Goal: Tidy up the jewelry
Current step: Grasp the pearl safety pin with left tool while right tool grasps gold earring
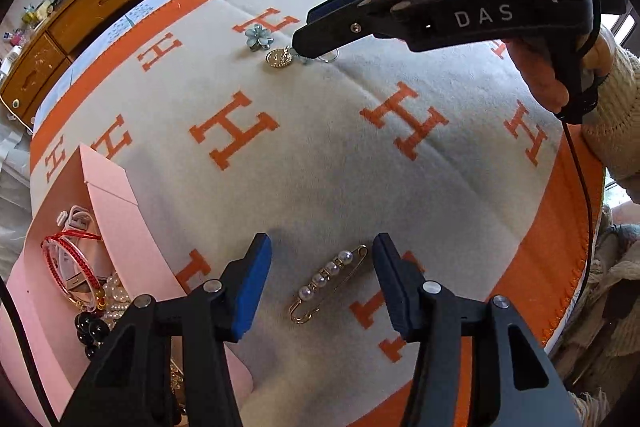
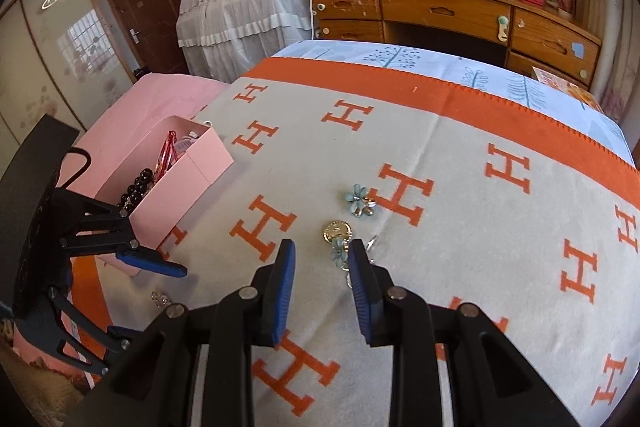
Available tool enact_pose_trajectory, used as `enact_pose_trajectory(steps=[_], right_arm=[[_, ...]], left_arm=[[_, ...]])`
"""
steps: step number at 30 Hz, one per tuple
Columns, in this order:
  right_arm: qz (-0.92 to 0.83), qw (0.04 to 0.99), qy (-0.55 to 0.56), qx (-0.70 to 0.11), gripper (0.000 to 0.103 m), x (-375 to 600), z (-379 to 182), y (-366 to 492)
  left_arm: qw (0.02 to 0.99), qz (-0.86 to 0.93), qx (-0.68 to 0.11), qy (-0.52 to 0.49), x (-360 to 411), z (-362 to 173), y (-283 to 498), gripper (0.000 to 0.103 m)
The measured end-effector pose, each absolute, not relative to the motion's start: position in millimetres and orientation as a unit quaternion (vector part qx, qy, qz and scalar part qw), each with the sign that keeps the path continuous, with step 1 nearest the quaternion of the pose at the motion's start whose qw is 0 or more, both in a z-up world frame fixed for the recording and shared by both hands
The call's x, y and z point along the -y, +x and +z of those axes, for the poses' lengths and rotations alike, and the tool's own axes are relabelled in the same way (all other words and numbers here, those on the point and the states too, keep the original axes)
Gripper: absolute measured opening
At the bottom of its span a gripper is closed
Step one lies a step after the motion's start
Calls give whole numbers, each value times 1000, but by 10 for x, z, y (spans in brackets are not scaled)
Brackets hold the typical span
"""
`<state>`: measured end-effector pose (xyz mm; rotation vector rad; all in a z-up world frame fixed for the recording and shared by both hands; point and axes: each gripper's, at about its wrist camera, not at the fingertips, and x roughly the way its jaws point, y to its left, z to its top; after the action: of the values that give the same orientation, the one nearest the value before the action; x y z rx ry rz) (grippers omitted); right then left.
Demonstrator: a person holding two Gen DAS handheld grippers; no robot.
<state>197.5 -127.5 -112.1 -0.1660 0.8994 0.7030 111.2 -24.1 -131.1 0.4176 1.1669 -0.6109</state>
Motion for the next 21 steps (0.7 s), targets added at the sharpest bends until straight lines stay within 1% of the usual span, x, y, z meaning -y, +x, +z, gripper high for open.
enact_pose_trajectory(steps=[3,7,13,14,15,16,17,18,21], right_arm=[[324,846,-121,-406,27,1164,-1161,1936],[307,856,-146,-390,27,1126,-1163,1919],[290,856,-169,-393,27,1105,-1271,1936],[289,855,-172,-395,23,1096,-1292,1944],[289,854,-175,-397,15,1080,-1313,1943],[287,855,-176,-393,15,1079,-1310,1932],[287,856,-179,-392,12,1076,-1305,1915],[287,856,-182,-389,10,1076,-1288,1896],[274,862,-174,-390,10,1136,-1255,1870]], left_arm=[[769,-284,-540,192,229,-1322,1112,51],[767,-287,-540,194,224,-1327,1112,51],[766,-287,-541,196,228,-1331,1165,50],[766,-285,-542,197,237,-1329,1159,44],[766,-283,-543,195,244,-1320,1147,31],[766,-281,-544,193,246,-1309,1140,22],[766,-279,-546,191,249,-1304,1132,13],[767,-275,-548,189,246,-1303,1125,10],[771,-265,-549,182,253,-1286,1065,8]])
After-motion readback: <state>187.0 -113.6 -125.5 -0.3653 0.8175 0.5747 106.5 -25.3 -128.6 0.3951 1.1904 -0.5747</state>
